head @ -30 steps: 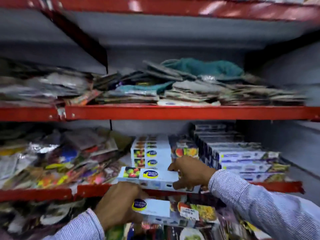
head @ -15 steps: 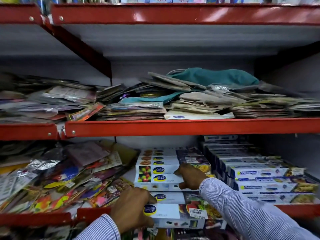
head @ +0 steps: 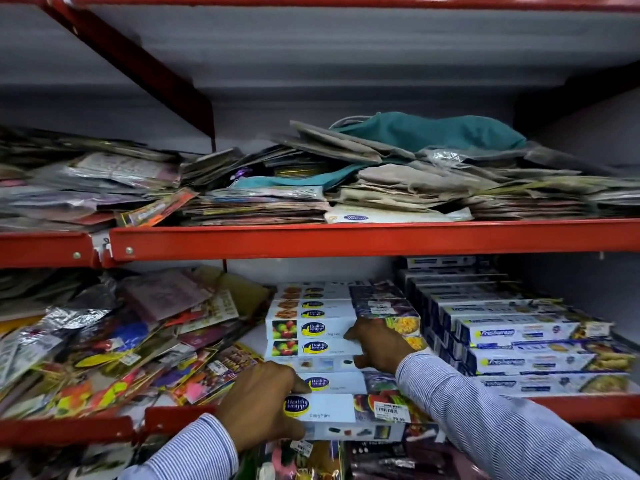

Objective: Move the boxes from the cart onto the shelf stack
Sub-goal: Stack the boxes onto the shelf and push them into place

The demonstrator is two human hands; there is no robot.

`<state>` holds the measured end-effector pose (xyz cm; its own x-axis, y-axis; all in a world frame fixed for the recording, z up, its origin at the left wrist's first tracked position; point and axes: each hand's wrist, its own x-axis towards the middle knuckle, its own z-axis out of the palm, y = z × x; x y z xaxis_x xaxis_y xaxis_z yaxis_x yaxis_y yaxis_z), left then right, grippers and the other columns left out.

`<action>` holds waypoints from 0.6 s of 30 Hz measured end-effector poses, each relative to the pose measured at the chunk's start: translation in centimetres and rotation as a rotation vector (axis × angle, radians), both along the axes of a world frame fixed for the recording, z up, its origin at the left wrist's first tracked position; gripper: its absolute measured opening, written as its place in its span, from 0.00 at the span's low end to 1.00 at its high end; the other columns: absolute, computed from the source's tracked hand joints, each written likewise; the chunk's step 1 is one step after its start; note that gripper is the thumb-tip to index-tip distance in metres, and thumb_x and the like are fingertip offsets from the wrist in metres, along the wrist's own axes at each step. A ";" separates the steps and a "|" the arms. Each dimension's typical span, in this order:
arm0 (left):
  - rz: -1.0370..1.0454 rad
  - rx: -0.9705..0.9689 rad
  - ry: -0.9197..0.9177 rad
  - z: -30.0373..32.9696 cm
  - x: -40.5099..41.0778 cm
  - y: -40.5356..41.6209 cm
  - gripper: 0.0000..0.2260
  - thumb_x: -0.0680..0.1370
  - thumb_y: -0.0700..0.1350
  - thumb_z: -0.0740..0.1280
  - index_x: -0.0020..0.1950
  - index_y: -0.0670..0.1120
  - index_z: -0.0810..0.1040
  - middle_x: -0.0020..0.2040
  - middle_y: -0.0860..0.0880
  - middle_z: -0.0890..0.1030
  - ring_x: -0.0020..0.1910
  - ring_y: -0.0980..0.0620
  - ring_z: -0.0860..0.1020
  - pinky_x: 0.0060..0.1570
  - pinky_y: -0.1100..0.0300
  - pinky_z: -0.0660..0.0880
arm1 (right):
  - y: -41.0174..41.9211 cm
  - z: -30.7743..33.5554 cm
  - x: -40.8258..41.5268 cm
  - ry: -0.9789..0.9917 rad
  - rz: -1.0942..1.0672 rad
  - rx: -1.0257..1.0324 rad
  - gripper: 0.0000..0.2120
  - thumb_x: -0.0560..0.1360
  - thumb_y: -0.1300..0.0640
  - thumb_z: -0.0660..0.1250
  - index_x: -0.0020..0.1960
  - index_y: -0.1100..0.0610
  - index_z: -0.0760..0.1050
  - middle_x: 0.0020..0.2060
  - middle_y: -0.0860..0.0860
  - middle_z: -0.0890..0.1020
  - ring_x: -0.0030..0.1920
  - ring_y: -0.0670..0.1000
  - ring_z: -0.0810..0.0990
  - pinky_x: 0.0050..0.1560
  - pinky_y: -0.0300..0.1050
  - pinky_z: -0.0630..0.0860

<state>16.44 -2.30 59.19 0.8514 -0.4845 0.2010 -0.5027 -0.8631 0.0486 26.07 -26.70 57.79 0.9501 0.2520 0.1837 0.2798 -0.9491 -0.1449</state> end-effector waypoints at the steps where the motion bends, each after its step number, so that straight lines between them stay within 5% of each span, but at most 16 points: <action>1: -0.001 -0.001 -0.006 0.0 0.1 -0.1 0.29 0.64 0.63 0.72 0.63 0.56 0.77 0.59 0.56 0.82 0.55 0.53 0.78 0.51 0.58 0.73 | 0.0 0.0 0.0 -0.009 0.000 0.008 0.28 0.69 0.54 0.75 0.67 0.51 0.72 0.65 0.53 0.75 0.65 0.58 0.72 0.64 0.54 0.73; 5: -0.002 -0.005 -0.014 0.0 0.4 -0.6 0.29 0.63 0.62 0.72 0.63 0.57 0.77 0.59 0.57 0.81 0.55 0.53 0.78 0.50 0.57 0.75 | 0.0 0.6 0.1 -0.058 -0.028 0.045 0.21 0.67 0.57 0.78 0.59 0.54 0.79 0.56 0.55 0.83 0.54 0.57 0.82 0.54 0.45 0.77; 8: 0.007 -0.036 -0.021 0.3 1.2 -1.3 0.28 0.62 0.59 0.72 0.62 0.58 0.78 0.58 0.56 0.82 0.54 0.53 0.79 0.51 0.57 0.76 | -0.1 1.4 0.4 -0.027 -0.035 0.057 0.16 0.67 0.57 0.79 0.53 0.55 0.83 0.52 0.56 0.86 0.51 0.56 0.84 0.56 0.47 0.80; 18: 0.057 -0.098 -0.078 0.1 5.5 -3.8 0.26 0.66 0.58 0.74 0.63 0.54 0.78 0.60 0.53 0.81 0.57 0.50 0.78 0.53 0.55 0.75 | -0.9 2.6 0.4 0.055 0.109 0.025 0.09 0.75 0.63 0.67 0.52 0.61 0.84 0.54 0.56 0.86 0.56 0.55 0.82 0.62 0.43 0.75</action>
